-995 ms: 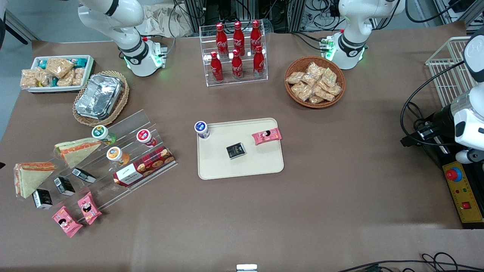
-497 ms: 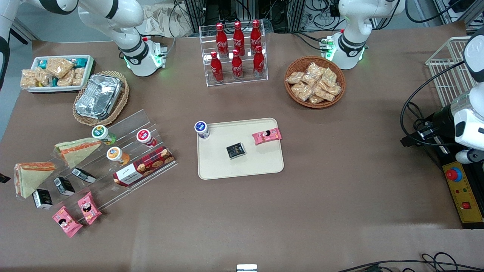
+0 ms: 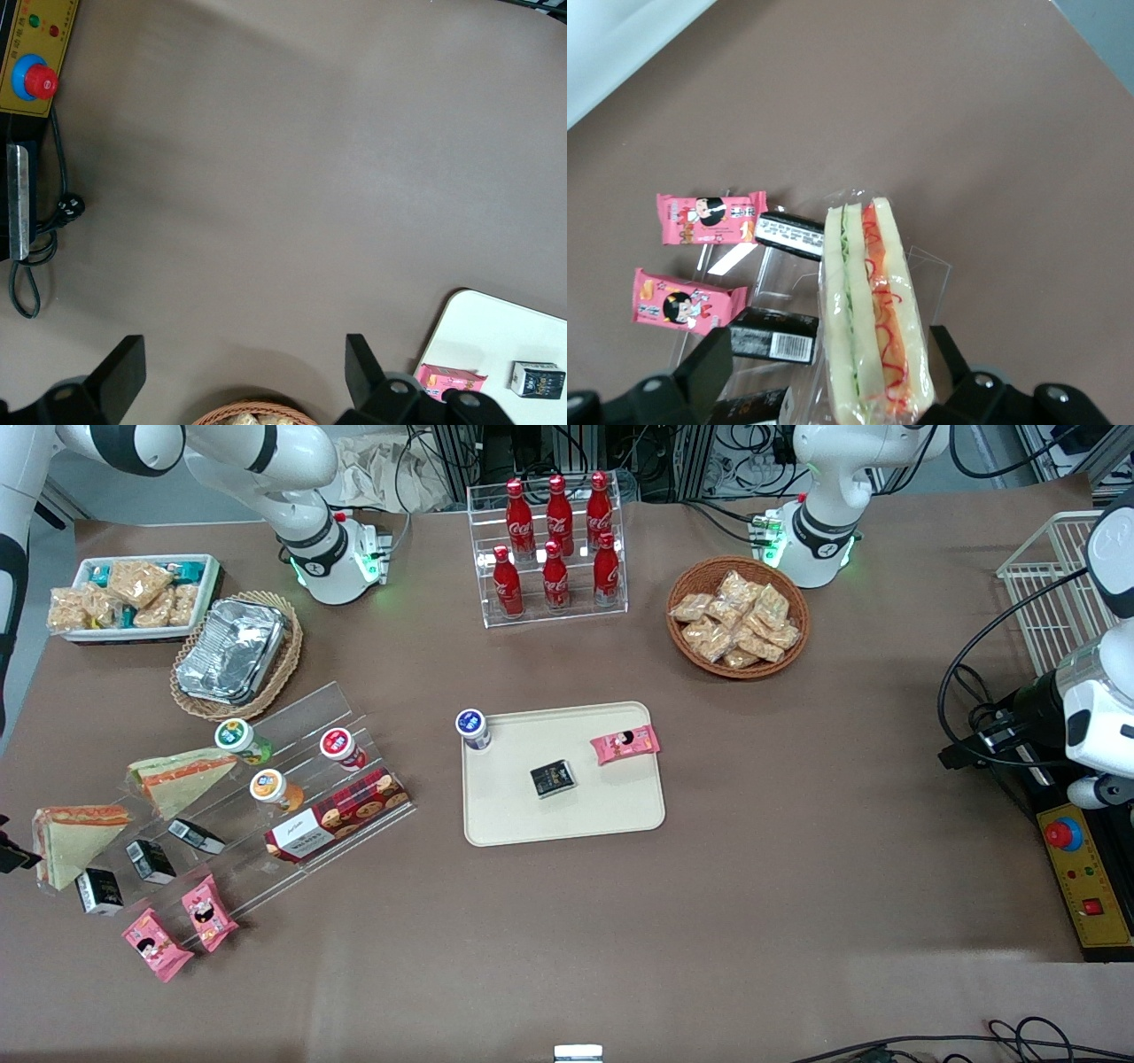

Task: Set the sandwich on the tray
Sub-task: 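Close the right gripper on a plastic-wrapped triangle sandwich, then lift the wrapped sandwich out of the display with the right gripper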

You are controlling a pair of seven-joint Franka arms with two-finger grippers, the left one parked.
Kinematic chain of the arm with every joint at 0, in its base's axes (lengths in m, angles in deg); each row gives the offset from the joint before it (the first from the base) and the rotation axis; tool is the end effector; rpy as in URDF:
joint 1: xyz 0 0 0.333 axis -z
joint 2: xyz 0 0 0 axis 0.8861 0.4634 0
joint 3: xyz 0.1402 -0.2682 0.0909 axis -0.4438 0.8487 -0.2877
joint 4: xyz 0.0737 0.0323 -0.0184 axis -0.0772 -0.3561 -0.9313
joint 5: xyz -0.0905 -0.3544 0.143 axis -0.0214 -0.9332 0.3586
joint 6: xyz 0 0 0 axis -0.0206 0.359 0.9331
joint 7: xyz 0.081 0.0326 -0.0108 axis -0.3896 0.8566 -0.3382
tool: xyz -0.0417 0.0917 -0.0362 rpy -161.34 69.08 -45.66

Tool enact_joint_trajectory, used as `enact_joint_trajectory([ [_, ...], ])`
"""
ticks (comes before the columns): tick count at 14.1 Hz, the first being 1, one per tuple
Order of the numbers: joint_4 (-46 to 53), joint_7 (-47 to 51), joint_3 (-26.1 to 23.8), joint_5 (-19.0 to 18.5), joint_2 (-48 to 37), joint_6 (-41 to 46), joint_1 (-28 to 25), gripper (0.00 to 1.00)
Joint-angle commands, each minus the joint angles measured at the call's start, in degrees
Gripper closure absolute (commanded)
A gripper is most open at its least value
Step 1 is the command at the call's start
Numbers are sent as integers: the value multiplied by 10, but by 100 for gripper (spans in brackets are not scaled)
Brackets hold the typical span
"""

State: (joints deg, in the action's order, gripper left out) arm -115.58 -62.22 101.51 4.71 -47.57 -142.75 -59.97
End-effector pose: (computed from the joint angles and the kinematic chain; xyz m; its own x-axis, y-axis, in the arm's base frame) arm 0.6361 -0.2697 0.4278 0.7331 -0.6675 0.1305 -0.6718 -0.7406 -0.0137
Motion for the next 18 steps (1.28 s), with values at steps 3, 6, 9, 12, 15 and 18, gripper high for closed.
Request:
enact_joint_trajectory([
  [3,-37,-14,-2,18,3,-39,7,2],
  [6,-52,-20,-2,21,6,-47,9,2],
  [9,-71,-25,-2,44,9,-57,11,2],
  [12,-71,-101,-2,60,12,-55,27,14],
  [15,-71,-182,-2,73,12,-30,33,100],
  [18,-70,-190,-1,86,12,-17,36,100],
])
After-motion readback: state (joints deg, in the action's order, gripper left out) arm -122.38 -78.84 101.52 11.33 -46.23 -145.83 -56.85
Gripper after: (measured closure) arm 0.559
